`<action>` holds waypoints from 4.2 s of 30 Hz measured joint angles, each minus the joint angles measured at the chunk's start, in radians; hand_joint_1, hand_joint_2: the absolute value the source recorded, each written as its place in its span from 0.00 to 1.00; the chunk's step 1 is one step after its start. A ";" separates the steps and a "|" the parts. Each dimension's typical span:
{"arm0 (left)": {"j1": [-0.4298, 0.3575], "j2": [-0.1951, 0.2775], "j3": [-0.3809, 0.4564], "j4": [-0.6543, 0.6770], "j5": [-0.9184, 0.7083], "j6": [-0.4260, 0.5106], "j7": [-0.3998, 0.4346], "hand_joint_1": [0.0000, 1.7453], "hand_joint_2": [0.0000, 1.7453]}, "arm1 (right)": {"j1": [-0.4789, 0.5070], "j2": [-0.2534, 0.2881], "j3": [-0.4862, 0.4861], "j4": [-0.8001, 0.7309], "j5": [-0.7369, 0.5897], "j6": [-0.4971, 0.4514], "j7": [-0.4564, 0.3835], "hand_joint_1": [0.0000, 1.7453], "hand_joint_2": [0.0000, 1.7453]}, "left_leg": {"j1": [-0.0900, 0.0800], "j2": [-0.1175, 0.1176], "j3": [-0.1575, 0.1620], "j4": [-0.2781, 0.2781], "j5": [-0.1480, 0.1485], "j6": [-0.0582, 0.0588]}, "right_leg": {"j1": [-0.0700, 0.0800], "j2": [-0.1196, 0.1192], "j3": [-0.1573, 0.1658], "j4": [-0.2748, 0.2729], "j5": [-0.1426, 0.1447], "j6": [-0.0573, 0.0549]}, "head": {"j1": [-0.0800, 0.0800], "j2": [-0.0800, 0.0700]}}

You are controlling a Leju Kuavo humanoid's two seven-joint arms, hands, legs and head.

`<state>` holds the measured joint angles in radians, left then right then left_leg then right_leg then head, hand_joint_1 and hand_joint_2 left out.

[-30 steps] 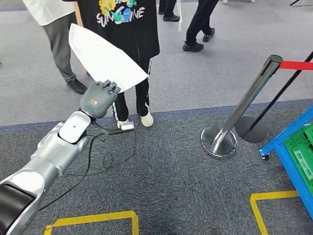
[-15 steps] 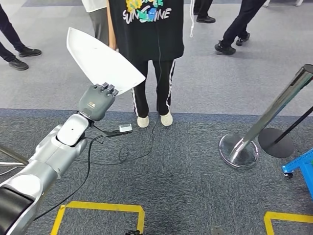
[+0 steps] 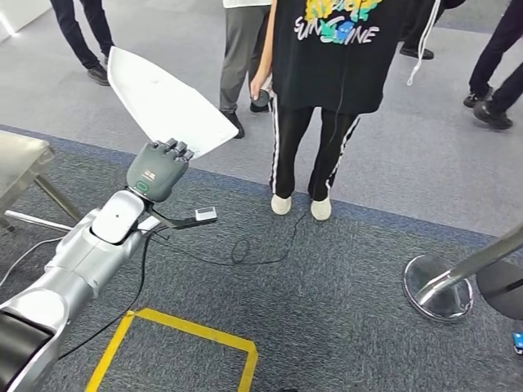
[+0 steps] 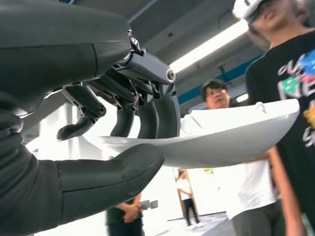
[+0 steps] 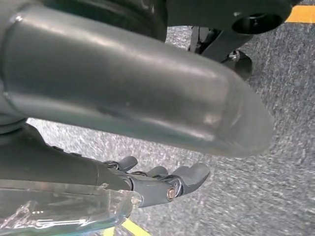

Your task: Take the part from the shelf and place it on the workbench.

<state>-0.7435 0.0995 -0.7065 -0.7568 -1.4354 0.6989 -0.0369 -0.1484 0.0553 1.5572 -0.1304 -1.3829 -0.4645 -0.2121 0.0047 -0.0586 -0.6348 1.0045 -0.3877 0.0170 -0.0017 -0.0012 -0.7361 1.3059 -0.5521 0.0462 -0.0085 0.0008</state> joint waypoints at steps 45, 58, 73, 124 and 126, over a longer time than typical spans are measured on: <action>-0.012 0.007 0.021 -0.002 0.025 -0.025 -0.018 1.00 1.00 | -0.003 0.008 0.000 0.000 0.015 -0.004 0.002 0.00 0.00 | 0.004 0.043 -0.131 0.256 -0.104 -0.058 | -0.010 -0.031 0.129 -0.274 0.121 -0.040 | -0.019 0.000; -0.037 -0.007 0.023 0.001 0.036 -0.036 -0.018 1.00 1.00 | -0.002 0.009 0.000 0.000 0.008 -0.003 0.000 0.00 0.00 | 0.000 0.043 0.004 -0.003 -0.003 -0.002 | -0.005 -0.012 0.042 -0.066 0.003 0.010 | -0.005 0.000; -0.044 -0.016 0.024 0.011 0.037 -0.039 -0.020 1.00 1.00 | -0.003 0.008 -0.001 0.000 0.001 0.000 -0.010 0.00 0.00 | 0.003 0.033 -0.101 0.171 -0.083 -0.058 | -0.014 0.013 0.133 -0.278 0.118 -0.036 | -0.022 0.000; -0.070 -0.057 -0.005 0.054 0.292 -0.087 -0.255 1.00 1.00 | -0.007 0.008 0.000 0.000 -0.003 0.033 -0.012 0.00 0.00 | -0.004 0.050 -0.006 -0.011 0.011 -0.029 | -0.002 -0.003 0.145 -0.292 0.113 -0.014 | -0.021 0.000; -0.070 -0.056 -0.009 0.049 0.333 -0.092 -0.301 1.00 1.00 | -0.007 0.008 0.000 0.000 0.003 0.036 -0.012 0.00 0.00 | -0.005 0.050 -0.006 -0.011 0.012 -0.027 | -0.003 -0.003 0.145 -0.293 0.114 -0.011 | -0.021 0.000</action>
<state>-0.8132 0.0431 -0.7157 -0.7077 -1.1024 0.6065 -0.3377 -0.1559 0.0637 1.5575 -0.1303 -1.3799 -0.4290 -0.2240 0.0000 -0.0081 -0.6411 0.9936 -0.3760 -0.0096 -0.0045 -0.0047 -0.5908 1.0130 -0.4377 0.0356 -0.0297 0.0008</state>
